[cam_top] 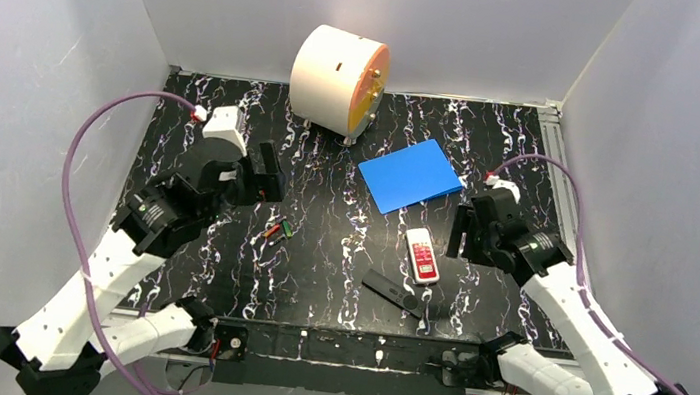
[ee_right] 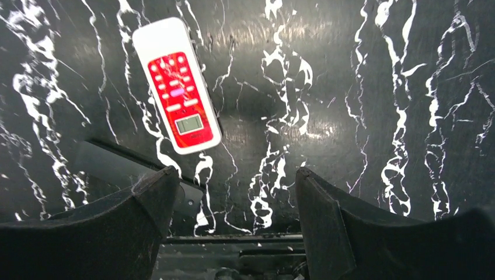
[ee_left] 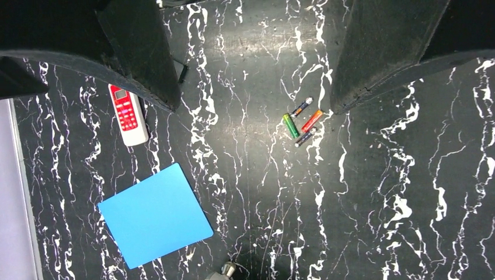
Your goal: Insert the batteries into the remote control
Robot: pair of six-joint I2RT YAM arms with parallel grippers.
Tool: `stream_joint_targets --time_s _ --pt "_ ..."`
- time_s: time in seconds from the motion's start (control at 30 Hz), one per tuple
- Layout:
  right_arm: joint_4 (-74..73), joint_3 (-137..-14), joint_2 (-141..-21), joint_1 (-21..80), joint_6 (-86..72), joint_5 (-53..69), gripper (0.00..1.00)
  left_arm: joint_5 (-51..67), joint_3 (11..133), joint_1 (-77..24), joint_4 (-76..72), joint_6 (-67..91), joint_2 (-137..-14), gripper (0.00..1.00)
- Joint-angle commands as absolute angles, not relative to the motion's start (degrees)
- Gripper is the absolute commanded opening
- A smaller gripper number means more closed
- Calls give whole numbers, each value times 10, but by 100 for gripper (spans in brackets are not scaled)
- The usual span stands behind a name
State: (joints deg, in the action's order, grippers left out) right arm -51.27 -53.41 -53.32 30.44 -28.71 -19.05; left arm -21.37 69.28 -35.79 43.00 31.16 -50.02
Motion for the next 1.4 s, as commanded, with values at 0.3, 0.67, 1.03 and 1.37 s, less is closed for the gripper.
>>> stream_joint_targets --time_s 0.3,0.67,1.03,1.37 --pt "-476 -516 -680 307 -274 -145 79 -169 702 -358 355 302 -550 98" --pt "-287 -484 -756 309 -211 -67 82 -116 674 -358 300 308 -581 99" --pt "-284 -534 -891 313 -168 -73 82 -107 671 -358 303 305 -582 98" --pt "-261 -533 -934 314 -154 -55 70 -117 665 -358 297 303 -582 99"
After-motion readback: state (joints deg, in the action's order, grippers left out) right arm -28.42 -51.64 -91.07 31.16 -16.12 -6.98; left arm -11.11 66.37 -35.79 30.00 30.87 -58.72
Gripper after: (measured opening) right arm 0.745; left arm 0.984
